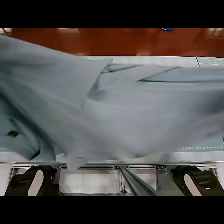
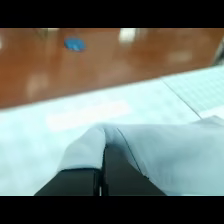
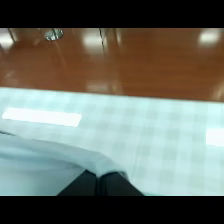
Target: Fold the shirts.
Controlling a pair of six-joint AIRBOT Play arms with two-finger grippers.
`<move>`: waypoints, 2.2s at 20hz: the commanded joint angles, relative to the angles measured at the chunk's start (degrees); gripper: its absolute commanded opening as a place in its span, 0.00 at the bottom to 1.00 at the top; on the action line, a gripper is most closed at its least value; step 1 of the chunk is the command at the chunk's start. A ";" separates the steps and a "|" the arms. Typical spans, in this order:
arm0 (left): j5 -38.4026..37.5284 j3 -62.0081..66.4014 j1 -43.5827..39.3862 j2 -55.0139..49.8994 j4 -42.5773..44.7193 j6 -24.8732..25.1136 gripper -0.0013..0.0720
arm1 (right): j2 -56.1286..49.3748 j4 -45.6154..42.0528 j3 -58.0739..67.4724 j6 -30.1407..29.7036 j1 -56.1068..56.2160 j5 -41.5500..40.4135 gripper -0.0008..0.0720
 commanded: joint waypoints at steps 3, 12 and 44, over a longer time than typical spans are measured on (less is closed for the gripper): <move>2.45 -13.44 -6.01 -16.83 -6.23 9.62 0.03 | -7.74 -1.62 -11.76 -1.07 -0.02 -6.03 0.04; 13.53 7.78 -10.10 -58.05 -6.29 8.85 0.03 | -47.89 1.90 -10.60 -2.93 -6.93 -21.16 0.04; 9.09 -44.74 -4.90 -43.76 4.07 2.05 0.70 | -45.62 19.39 -40.41 -20.24 -41.48 -9.70 0.57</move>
